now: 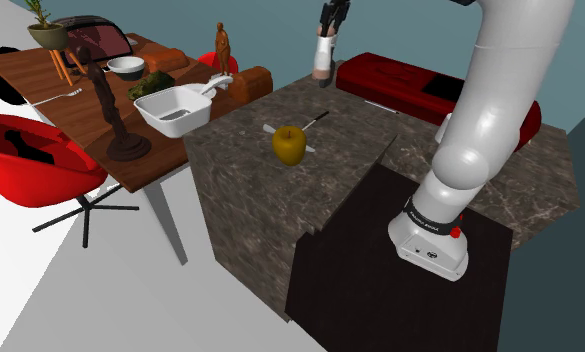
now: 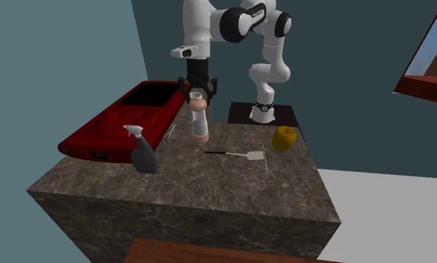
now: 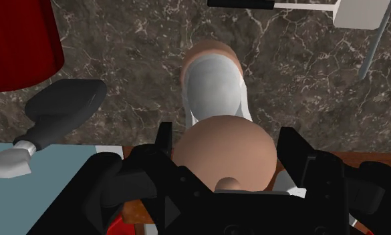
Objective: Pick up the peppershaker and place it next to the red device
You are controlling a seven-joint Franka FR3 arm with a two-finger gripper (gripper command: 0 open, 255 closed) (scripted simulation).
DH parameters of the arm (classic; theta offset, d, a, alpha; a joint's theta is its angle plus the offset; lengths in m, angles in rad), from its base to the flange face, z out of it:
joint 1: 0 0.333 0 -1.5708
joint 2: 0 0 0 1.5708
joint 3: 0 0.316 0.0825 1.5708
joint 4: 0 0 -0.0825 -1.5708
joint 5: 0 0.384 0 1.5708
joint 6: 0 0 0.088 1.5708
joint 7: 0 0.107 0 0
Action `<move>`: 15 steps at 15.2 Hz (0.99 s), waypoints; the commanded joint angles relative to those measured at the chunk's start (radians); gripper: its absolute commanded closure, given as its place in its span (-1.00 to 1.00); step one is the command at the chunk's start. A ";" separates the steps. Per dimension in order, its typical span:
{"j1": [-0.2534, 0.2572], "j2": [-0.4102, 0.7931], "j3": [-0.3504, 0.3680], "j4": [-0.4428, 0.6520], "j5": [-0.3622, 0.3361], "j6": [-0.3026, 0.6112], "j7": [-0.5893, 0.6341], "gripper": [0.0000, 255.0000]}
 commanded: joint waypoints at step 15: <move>-0.030 0.046 -0.005 0.281 0.014 -0.237 0.018 1.00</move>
